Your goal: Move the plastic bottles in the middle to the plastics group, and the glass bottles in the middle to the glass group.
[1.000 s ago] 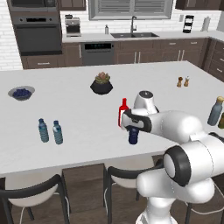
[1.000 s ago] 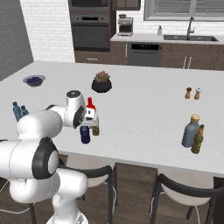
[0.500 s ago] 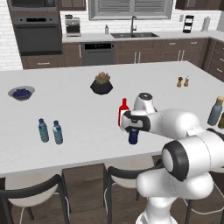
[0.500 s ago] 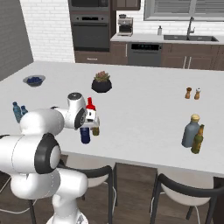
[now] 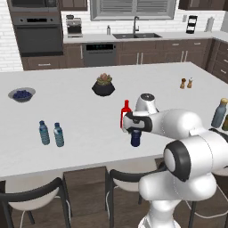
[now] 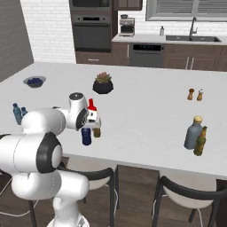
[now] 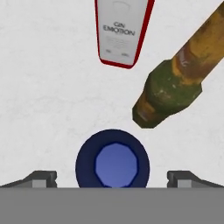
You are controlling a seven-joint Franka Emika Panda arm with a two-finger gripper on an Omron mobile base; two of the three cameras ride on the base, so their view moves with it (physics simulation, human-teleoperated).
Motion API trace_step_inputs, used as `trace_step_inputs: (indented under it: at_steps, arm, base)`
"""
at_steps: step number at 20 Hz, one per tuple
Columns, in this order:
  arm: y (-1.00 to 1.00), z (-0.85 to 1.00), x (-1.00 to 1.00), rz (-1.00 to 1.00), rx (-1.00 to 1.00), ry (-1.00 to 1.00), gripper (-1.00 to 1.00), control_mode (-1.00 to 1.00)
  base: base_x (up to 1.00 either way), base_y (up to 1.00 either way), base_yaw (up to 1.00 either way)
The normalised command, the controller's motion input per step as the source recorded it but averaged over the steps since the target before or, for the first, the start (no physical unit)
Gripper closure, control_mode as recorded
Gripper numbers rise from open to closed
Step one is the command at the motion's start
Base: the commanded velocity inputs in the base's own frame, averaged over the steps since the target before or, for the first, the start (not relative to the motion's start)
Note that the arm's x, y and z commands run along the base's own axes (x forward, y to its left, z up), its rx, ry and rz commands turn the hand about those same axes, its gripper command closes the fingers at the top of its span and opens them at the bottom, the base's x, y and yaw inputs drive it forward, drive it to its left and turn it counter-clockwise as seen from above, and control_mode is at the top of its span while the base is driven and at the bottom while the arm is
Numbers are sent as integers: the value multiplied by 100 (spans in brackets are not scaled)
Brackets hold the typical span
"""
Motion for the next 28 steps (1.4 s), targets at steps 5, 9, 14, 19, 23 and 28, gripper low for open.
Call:
trace_step_inputs:
  at_steps: [5, 9, 14, 19, 23, 28]
  arm:
    - [0, -18, 0, 0, 0, -3, -100, -100]
    - [0, -20, 0, 0, 0, -3, -100, -100]
    - [0, -5, 0, 0, 1, 0, 100, -100]
    - [0, -2, 0, 0, 0, 0, 100, -100]
    - [0, 0, -19, 0, 0, 0, 100, -100]
    - [37, 5, -67, 2, 0, 0, 100, -100]
  base:
    - [0, 0, 0]
    - [0, 0, 0]
    - [0, 0, 0]
    - [0, 0, 0]
    - [0, 0, 0]
    - [0, 0, 0]
